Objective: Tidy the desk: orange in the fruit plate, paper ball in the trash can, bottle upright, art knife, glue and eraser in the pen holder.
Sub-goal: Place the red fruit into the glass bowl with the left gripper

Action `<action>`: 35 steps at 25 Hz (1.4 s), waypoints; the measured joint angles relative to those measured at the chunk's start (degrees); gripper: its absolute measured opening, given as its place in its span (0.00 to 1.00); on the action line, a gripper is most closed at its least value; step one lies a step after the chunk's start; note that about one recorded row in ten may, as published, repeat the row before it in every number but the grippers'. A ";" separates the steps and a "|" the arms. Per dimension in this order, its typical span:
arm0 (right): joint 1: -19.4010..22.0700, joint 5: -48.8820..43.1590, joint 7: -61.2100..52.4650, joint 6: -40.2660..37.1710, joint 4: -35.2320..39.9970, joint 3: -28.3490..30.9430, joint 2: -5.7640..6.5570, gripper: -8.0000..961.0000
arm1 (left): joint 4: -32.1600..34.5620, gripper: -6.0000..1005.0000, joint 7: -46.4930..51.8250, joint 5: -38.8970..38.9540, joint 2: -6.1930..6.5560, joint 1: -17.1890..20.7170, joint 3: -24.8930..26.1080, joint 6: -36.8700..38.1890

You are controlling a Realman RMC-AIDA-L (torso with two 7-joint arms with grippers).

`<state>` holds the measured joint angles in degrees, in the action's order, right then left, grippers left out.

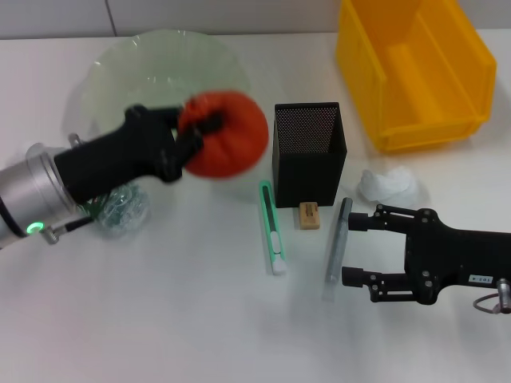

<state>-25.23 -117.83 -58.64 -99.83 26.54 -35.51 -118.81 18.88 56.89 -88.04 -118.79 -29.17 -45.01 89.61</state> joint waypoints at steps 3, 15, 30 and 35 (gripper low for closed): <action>0.06 0.00 0.11 0.00 0.00 -0.09 -0.02 0.84 | -3.13 0.06 -3.54 4.71 -0.09 -0.86 0.76 -3.73; 0.16 -0.01 0.18 -0.39 0.10 -0.11 -0.02 0.84 | -14.40 0.06 -19.98 22.94 -0.39 -7.48 0.89 -24.87; -0.14 -0.03 0.20 -0.12 0.12 -0.44 -0.02 0.84 | -15.01 0.27 -20.31 24.38 -0.39 -9.11 1.77 -30.56; -0.17 -0.03 0.20 -0.08 0.12 -0.44 0.00 0.84 | -15.01 0.43 -20.33 24.41 -0.39 -9.14 1.77 -30.54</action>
<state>-25.40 -117.87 -58.44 -99.92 26.66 -35.95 -118.80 3.87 36.56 -63.62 -119.18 -38.31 -43.24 59.07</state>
